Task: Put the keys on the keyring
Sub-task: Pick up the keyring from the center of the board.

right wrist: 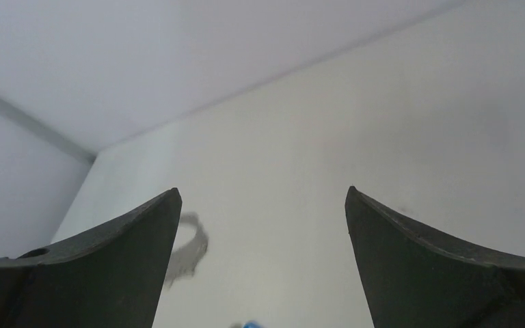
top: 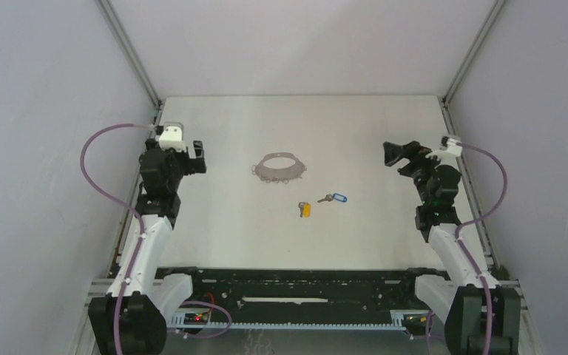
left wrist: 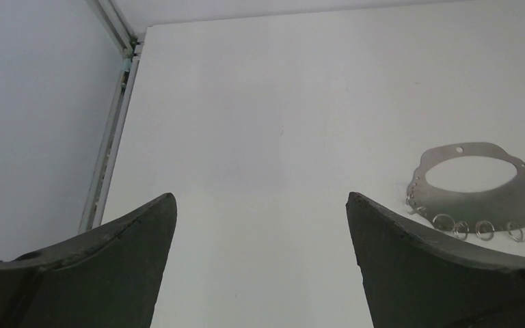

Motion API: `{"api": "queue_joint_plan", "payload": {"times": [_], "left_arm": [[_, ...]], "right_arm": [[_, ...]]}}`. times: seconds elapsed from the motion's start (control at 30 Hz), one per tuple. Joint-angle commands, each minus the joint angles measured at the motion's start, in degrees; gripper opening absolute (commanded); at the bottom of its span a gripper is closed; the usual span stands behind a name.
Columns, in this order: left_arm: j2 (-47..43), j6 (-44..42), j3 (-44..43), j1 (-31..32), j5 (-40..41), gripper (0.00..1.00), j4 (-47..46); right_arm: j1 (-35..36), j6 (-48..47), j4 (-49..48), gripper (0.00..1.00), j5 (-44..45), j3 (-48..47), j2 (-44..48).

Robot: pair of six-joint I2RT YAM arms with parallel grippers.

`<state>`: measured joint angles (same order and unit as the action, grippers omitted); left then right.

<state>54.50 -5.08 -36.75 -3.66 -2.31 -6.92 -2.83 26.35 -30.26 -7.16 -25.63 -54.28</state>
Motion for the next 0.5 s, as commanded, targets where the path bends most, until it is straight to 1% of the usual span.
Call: {"api": "queue_joint_plan", "payload": {"times": [0.0,0.07,0.1,0.17,0.2,0.3,0.47], "left_arm": [[-0.5,-4.5,-6.0,-0.2,-6.6,1.0,17.7],[0.0,-6.7,-7.3,-0.3,-10.2,1.0,20.5],[0.4,-8.2,-7.8,-0.2,-12.1,1.0,21.8],[1.2,-9.8,-8.8,0.0,-14.8,1.0,23.5],[1.8,-10.2,-9.4,0.1,-15.7,1.0,24.3],[4.4,-11.1,-11.8,0.8,-16.6,1.0,26.5],[8.0,-12.4,-14.3,2.0,-17.8,1.0,28.6]], "right_arm": [[6.9,4.2,6.1,1.0,-13.3,-4.5,-5.0],[15.8,-4.4,18.4,1.0,-3.9,-12.9,-9.3],[20.1,-7.7,21.7,1.0,-0.2,-16.2,-12.1],[26.3,-12.3,24.6,1.0,3.5,-22.2,-17.3],[28.2,-13.6,24.9,1.0,4.1,-23.9,-20.0],[31.2,-17.2,25.1,0.94,2.3,-28.9,-28.6],[31.8,-19.1,26.2,0.78,-2.8,-37.1,-39.9]]}}
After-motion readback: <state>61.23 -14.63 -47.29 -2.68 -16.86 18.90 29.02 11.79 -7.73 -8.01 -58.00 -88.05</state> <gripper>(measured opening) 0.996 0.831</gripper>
